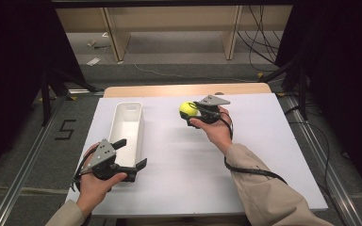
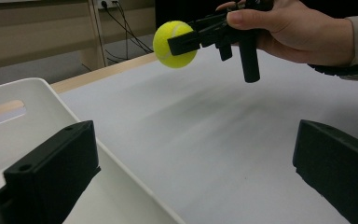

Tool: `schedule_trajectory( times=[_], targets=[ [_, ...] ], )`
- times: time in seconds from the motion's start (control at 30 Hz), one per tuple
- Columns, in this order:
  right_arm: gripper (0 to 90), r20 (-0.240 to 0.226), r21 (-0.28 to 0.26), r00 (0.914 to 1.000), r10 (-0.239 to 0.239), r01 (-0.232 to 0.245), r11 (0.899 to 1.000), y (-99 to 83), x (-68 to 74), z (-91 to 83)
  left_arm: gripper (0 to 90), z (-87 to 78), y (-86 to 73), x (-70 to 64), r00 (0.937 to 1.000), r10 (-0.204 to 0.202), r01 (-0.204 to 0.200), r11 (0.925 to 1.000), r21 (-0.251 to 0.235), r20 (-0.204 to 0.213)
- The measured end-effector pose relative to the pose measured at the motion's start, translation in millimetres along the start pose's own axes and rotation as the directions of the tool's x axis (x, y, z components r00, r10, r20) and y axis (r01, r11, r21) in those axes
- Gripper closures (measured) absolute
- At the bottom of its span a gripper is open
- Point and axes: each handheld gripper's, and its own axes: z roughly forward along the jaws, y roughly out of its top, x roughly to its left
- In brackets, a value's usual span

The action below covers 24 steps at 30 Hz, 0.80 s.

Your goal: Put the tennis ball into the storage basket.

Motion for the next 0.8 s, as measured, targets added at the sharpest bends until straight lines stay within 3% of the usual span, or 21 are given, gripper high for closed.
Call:
schedule_trajectory(
  times=[0.8],
  targets=[
    [27.2, -0.017, -0.011, 0.9998, -0.012, 0.012, 1.000, 3.6, 7.8, 3.0, 0.0, 0.2, -0.1, -0.1, 1.0000, 0.000, 0.000, 1.0000, 0.000, 0.000]
  ],
)
